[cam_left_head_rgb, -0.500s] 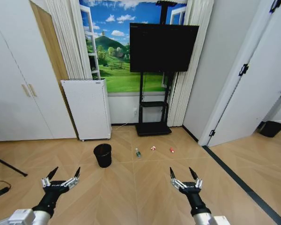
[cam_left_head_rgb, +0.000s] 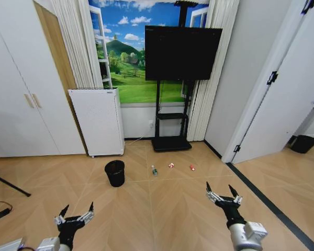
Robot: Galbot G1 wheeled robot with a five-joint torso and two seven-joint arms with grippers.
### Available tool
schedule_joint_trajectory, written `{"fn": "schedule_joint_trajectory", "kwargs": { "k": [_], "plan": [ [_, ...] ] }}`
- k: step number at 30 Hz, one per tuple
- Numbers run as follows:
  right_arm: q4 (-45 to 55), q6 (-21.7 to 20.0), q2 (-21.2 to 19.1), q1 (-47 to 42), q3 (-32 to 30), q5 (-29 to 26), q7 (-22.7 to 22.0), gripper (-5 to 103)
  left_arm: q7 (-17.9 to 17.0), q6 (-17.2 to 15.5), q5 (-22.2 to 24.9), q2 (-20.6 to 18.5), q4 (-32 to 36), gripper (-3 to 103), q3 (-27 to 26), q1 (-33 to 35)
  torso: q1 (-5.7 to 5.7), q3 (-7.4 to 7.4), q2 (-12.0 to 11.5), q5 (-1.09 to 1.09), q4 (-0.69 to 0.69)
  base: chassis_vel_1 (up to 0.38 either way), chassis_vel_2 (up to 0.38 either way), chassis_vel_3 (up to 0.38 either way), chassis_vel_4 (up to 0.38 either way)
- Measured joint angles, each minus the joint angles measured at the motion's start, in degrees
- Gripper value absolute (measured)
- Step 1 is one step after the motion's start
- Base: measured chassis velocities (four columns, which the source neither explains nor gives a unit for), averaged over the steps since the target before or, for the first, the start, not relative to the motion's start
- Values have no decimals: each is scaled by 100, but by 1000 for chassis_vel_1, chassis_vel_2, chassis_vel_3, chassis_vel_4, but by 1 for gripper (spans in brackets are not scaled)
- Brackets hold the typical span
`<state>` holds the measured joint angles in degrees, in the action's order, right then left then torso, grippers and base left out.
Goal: Pick up the trash bin and place the garbage on the floor into it.
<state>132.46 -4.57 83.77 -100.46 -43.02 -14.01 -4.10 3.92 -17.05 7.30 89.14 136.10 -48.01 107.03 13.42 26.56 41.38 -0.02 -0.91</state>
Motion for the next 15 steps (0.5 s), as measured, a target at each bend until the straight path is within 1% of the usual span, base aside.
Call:
{"fn": "schedule_joint_trajectory", "kwargs": {
  "k": [2,3,5,8,12,15],
  "plan": [
    [2,123,-17,-55,-11,-5,40,100,536,363,344,-147,-97,100,-166,-65,0,0,0,3,-2,0,0,0,0],
    [2,123,-17,-55,-11,-5,40,100,536,363,344,-147,-97,100,-166,-65,0,0,0,3,-2,0,0,0,0],
    [-74,227,-23,-55,-12,12,88,100,643,483,480,-218,-194,100,-230,-106,0,0,0,1,-2,0,0,0,0],
    [-185,342,-18,-20,-17,26,181,100,657,517,524,-265,-230,100,-277,-93,0,0,0,2,-1,0,0,0,0],
    [-218,241,-20,-2,-67,-56,279,100,674,542,543,-298,-234,100,-331,-54,0,0,0,2,-1,0,0,0,0],
    [-233,125,-37,37,-136,-244,544,100,715,569,545,-310,-196,100,-351,-10,0,0,0,2,-1,0,0,0,0]
  ]
}}
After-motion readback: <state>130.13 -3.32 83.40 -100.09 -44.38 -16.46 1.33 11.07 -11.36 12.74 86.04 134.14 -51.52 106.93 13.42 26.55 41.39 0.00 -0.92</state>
